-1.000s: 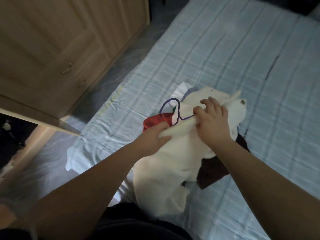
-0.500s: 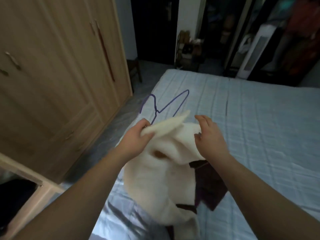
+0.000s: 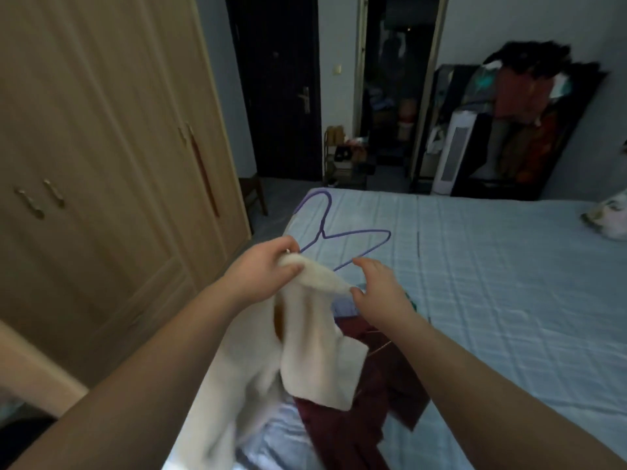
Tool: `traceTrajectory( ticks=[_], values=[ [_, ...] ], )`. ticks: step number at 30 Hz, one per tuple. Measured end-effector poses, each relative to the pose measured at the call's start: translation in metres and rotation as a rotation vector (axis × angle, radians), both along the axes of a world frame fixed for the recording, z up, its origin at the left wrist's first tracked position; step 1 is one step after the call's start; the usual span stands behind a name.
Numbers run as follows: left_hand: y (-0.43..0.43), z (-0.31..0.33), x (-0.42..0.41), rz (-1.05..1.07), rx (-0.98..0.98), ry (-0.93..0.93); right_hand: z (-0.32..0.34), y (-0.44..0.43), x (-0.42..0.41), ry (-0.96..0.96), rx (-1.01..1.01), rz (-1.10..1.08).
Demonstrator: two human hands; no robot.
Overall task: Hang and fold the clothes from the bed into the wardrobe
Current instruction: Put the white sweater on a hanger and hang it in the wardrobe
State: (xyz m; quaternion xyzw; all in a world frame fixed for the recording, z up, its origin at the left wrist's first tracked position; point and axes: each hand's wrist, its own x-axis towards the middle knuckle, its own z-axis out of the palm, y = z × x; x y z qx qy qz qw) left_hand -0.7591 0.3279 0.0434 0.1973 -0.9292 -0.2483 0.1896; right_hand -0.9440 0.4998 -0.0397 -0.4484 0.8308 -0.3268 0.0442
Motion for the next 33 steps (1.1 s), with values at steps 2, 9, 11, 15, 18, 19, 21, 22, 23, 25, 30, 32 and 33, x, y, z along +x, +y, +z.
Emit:
traceTrajectory(
  ticks=[2,9,11,15,18,19,21,22,23,25,30,32,33],
  values=[
    [0.006,-0.011,0.002,0.038,0.022,-0.009,-0.017,0.002,-0.006,-0.097,0.044,0.041],
    [0.036,-0.055,0.007,0.177,0.114,-0.058,-0.084,-0.004,-0.014,-0.351,0.072,0.333],
    [0.043,-0.071,0.011,0.256,0.184,-0.041,-0.101,-0.01,-0.017,-0.4,0.08,0.437],
    [0.054,-0.096,0.024,0.352,0.278,-0.011,-0.142,-0.016,-0.005,-0.459,0.255,0.47],
    [0.053,-0.113,0.034,0.38,0.309,-0.052,-0.168,-0.021,0.007,-0.349,0.334,0.393],
    [0.051,-0.119,0.037,0.399,0.316,-0.062,-0.171,-0.023,0.009,-0.328,0.345,0.383],
    [0.046,-0.133,0.044,0.424,0.328,-0.076,-0.171,-0.027,0.007,-0.302,0.365,0.368],
    [0.043,-0.141,0.047,0.429,0.325,-0.081,-0.169,-0.027,0.003,-0.287,0.38,0.354],
    [0.039,-0.148,0.05,0.429,0.319,-0.09,-0.168,-0.027,-0.001,-0.265,0.395,0.338],
    [0.032,-0.163,0.053,0.426,0.32,-0.122,-0.165,-0.024,-0.011,-0.212,0.437,0.29],
    [0.026,-0.21,0.051,0.423,0.369,-0.274,-0.165,-0.01,-0.029,-0.12,0.482,0.081],
    [0.029,-0.223,0.05,0.438,0.377,-0.33,-0.165,-0.004,-0.034,-0.116,0.453,0.002],
    [0.03,-0.227,0.05,0.438,0.365,-0.35,-0.165,-0.001,-0.035,-0.124,0.43,-0.03]
  ],
)
